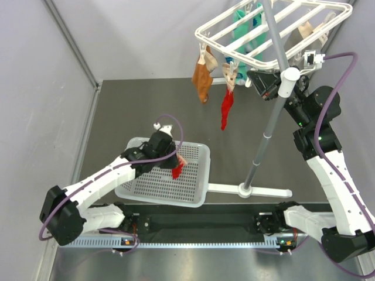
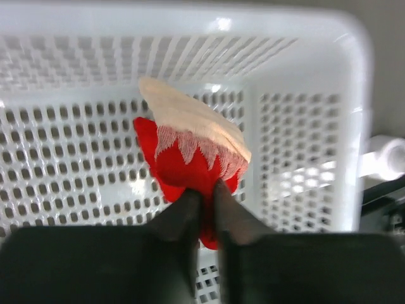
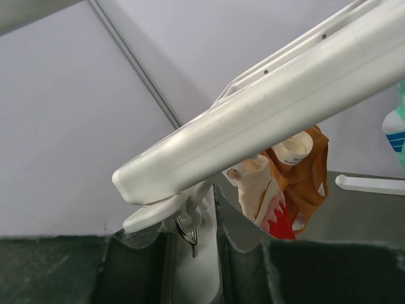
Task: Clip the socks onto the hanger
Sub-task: Adjust the sock in the bin.
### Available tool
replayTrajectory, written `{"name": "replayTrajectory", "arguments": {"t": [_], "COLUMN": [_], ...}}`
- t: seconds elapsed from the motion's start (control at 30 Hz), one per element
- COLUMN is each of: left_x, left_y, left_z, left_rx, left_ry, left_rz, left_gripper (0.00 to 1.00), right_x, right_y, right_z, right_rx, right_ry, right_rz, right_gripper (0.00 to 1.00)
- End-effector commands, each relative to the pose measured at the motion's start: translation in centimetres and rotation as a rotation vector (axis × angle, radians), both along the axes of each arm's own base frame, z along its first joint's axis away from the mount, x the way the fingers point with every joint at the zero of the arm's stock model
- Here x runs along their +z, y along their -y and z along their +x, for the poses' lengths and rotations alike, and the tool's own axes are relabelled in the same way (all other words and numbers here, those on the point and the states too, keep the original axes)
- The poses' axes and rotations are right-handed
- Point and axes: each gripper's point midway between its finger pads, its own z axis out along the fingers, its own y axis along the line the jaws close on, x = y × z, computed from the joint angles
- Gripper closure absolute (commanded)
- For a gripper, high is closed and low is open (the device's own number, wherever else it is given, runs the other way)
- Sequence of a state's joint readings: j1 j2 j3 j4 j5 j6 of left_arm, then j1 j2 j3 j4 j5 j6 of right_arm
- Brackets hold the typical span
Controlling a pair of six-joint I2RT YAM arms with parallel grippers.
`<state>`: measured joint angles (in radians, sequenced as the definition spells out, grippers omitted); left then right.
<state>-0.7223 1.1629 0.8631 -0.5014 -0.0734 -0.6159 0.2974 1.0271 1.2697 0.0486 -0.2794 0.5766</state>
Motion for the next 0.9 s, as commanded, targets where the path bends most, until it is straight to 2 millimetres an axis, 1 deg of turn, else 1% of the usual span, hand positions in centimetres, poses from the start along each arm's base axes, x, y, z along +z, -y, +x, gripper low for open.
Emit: {"name": "replayTrajectory", "arguments": {"t": [0.0, 0.03, 0.07, 0.1, 0.13, 0.17, 0.2, 0.23, 0.27, 0.3, 0.37, 0.4, 0.43, 0.47, 0.5, 0.53, 0.57, 0.6, 0.63, 0.67, 0.7, 0.8, 0.83, 0.87], "left_x": [-3.9, -3.5, -3.2, -3.6, -1.9, -0.8, -0.3, 1.2, 1.9, 2.2, 2.2, 2.9, 1.5, 1.0, 1.2, -0.6, -1.1, -1.5, -2.5, -3.2, -4.5, -6.0, -6.9, -7.2], "left_y": [-1.4, -1.7, -1.6, -2.0, -2.2, -2.1, -2.4, -2.6, -2.7, -3.0, -2.9, -2.7, -2.3, -2.0, -1.5, -0.9, -0.8, -0.6, -0.4, -0.5, -0.6, -0.5, -0.5, -0.4], "left_z": [-3.0, -3.5, -3.6, -4.1, -4.1, -3.7, -3.4, -3.2, -2.7, -2.1, -1.4, -0.9, -0.6, -0.3, 0.0, 0.0, 0.0, 0.1, 0.3, 0.4, 0.3, 0.4, 0.3, 0.4], "left_rx": [0.039, 0.053, 0.071, 0.082, 0.088, 0.096, 0.110, 0.112, 0.122, 0.137, 0.125, 0.119, 0.107, 0.095, 0.085, 0.055, 0.033, 0.022, 0.016, 0.014, 0.014, 0.019, 0.028, 0.027], "left_ry": [-0.143, -0.131, -0.120, -0.113, -0.055, -0.009, 0.029, 0.089, 0.128, 0.160, 0.179, 0.181, 0.134, 0.113, 0.102, 0.043, 0.030, 0.016, 0.001, -0.008, -0.037, -0.068, -0.092, -0.097], "left_rz": [0.006, -0.020, -0.059, -0.074, -0.131, -0.171, -0.185, -0.217, -0.228, -0.220, -0.175, -0.164, -0.111, -0.086, -0.076, -0.032, -0.008, 0.007, 0.029, 0.045, 0.073, 0.089, 0.103, 0.106], "left_gripper": [0.76, 0.72, 0.60, 0.53, 0.45, 0.21, 0.09, 0.05, 0.04, 0.03, 0.01, 0.02, 0.04, 0.08, 0.27, 0.40, 0.50, 0.56, 0.57, 0.57, 0.55, 0.48, 0.43, 0.42], "right_x": [-0.5, -0.6, -0.6, -0.7, -0.8, -0.8, -0.9, -0.9, -1.0, -1.1, -1.1, -1.0, -1.0, -1.0, -0.9, -0.9, -1.0, -0.9, -0.9, -0.9, -0.8, -1.0, -0.9, -0.9], "right_y": [-0.1, 0.0, -0.1, -0.1, -0.1, -0.1, -0.2, -0.2, -0.3, -0.4, -0.4, -0.3, -0.3, -0.2, -0.2, -0.2, -0.2, -0.1, -0.1, -0.1, -0.1, -0.2, -0.2, -0.2], "right_z": [-0.2, -0.1, -0.1, 0.0, 0.0, 0.0, 0.1, 0.2, 0.2, 0.3, 0.3, 0.3, 0.2, 0.2, 0.1, 0.1, 0.1, 0.1, 0.1, 0.0, 0.0, 0.2, 0.1, 0.1], "right_rx": [-0.003, -0.005, -0.003, -0.004, -0.004, -0.002, -0.002, 0.000, 0.005, 0.007, 0.006, 0.004, 0.005, 0.002, 0.001, -0.003, -0.003, -0.005, -0.006, -0.005, -0.005, 0.000, 0.000, 0.001], "right_ry": [-0.009, -0.009, -0.007, -0.009, -0.010, -0.008, -0.010, -0.012, -0.013, -0.018, -0.019, -0.019, -0.018, -0.017, -0.016, -0.016, -0.018, -0.016, -0.015, -0.016, -0.013, -0.017, -0.016, -0.018], "right_rz": [-0.012, -0.013, -0.012, -0.012, -0.010, -0.008, -0.008, -0.008, -0.009, -0.009, -0.013, -0.014, -0.016, -0.016, -0.018, -0.019, -0.022, -0.022, -0.021, -0.020, -0.021, -0.024, -0.023, -0.023], "right_gripper": [1.00, 1.00, 1.00, 1.00, 1.00, 1.00, 1.00, 1.00, 1.00, 1.00, 1.00, 1.00, 1.00, 1.00, 1.00, 1.00, 1.00, 1.00, 1.00, 1.00, 1.00, 1.00, 1.00, 1.00]}}
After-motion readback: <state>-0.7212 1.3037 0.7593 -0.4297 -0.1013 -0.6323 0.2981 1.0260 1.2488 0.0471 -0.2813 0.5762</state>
